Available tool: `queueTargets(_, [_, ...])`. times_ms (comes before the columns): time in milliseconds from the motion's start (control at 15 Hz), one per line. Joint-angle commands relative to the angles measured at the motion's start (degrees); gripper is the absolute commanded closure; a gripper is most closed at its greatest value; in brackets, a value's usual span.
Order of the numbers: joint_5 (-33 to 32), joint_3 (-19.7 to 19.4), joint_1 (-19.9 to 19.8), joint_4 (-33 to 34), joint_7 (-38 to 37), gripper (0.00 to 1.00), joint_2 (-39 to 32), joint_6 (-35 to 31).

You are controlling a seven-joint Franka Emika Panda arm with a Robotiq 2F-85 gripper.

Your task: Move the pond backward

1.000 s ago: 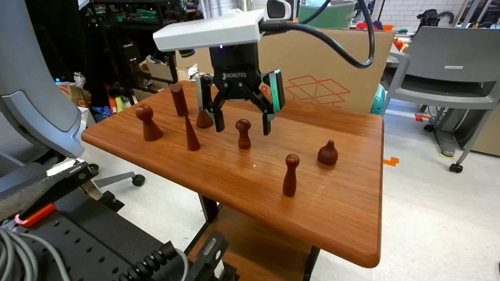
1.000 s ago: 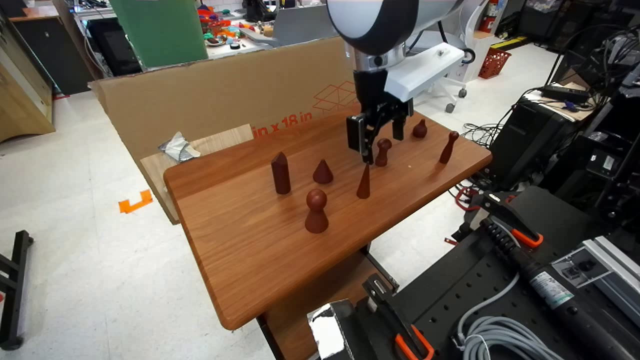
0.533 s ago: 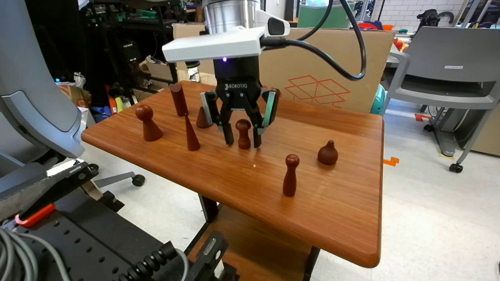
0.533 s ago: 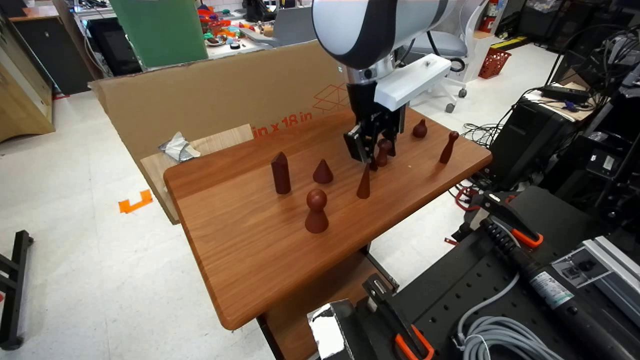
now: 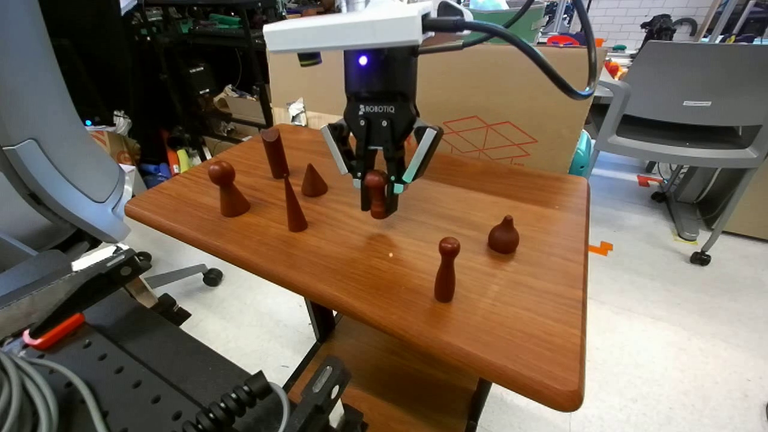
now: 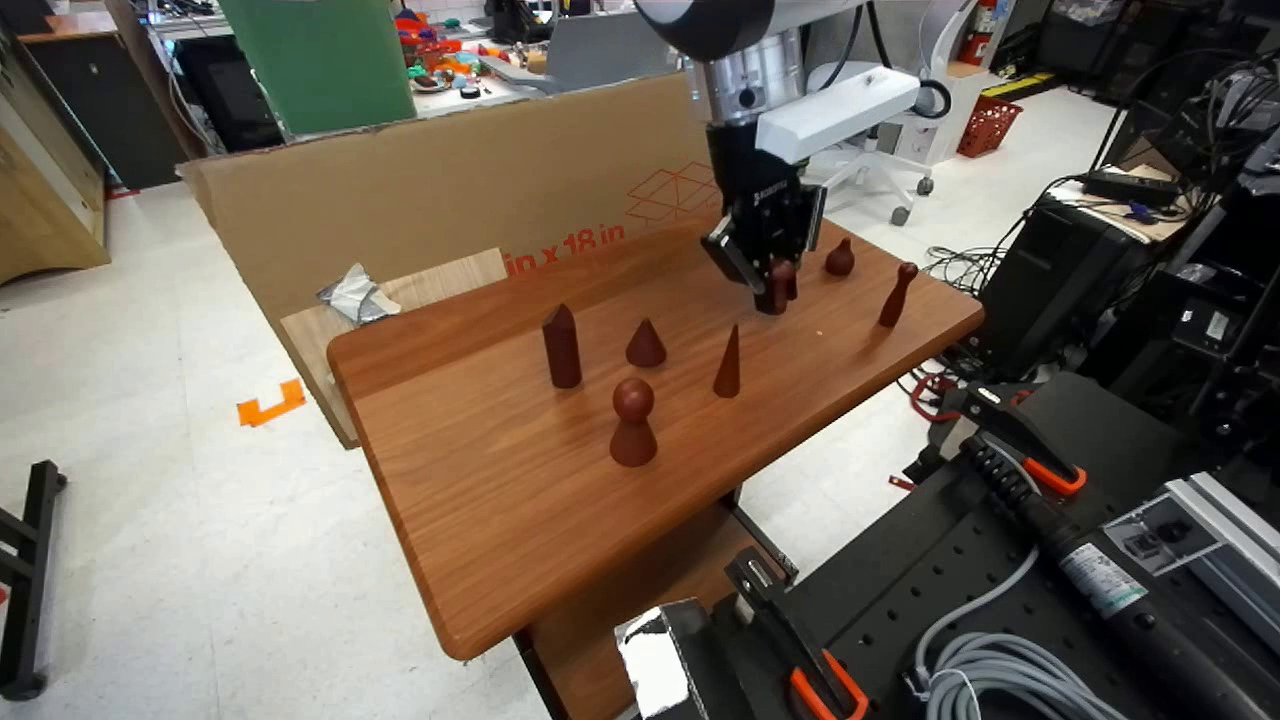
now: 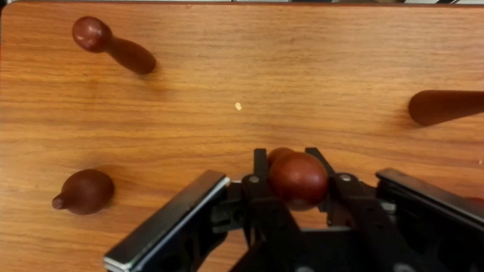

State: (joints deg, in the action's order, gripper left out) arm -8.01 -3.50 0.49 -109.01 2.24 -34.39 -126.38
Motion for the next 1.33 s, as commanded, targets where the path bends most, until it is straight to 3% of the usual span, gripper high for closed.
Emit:
queueTargets(0, [5.0, 1.4, -4.1, 3.7, 3.0, 0.93, 2.3, 5.7])
queueTargets(467, [8.4, -0.1, -6.9, 20.0, 0.1, 0.93, -3.5, 12.0])
queueTargets(1267, [6.0, -1.9, -5.1, 49.7, -8.6, 0.93, -29.0, 23.5])
